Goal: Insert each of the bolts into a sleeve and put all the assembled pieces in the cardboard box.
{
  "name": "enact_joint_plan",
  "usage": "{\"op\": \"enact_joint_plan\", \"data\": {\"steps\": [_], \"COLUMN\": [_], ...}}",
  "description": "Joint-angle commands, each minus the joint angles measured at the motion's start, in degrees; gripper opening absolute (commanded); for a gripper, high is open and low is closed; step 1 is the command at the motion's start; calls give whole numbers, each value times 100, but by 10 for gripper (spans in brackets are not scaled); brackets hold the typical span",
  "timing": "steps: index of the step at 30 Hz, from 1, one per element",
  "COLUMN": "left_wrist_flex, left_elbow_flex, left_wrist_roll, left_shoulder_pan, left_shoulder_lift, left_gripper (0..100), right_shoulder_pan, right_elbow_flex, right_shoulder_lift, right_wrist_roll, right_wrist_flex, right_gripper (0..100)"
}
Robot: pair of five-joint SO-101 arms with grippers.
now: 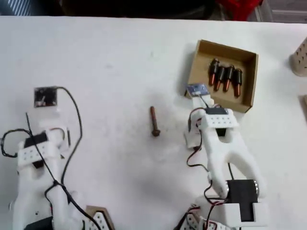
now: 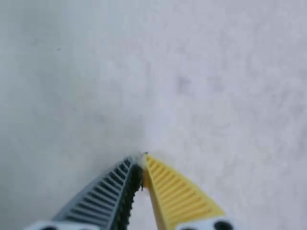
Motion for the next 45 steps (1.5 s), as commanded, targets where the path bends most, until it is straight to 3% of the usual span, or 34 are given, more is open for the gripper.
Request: {"op": "enact_joint_plan", "data": {"steps": [1, 10, 16, 30, 45], "left_wrist_flex": [-325, -325, -325, -325, -325], "left_elbow_flex": [53, 62, 62, 62, 70], "left_wrist_roll": [-70, -246, -246, -255, -255], "left_shoulder_pan": [163, 163, 163, 163, 163], "left_shoulder_lift": [-189, -189, -189, -189, -198], "left_gripper": [23, 23, 23, 23, 23], "right_shoulder_pan": [127, 92, 92, 84, 4], "right_elbow_flex": [-18, 53, 44, 343, 1002], "right_shoulder_lift": [-277, -268, -295, -813, -804], "right_wrist_roll": [246, 264, 264, 264, 668], "right_wrist_flex": [-163, -189, -136, -171, -1112], "right_gripper": [18, 26, 149, 105, 98]}}
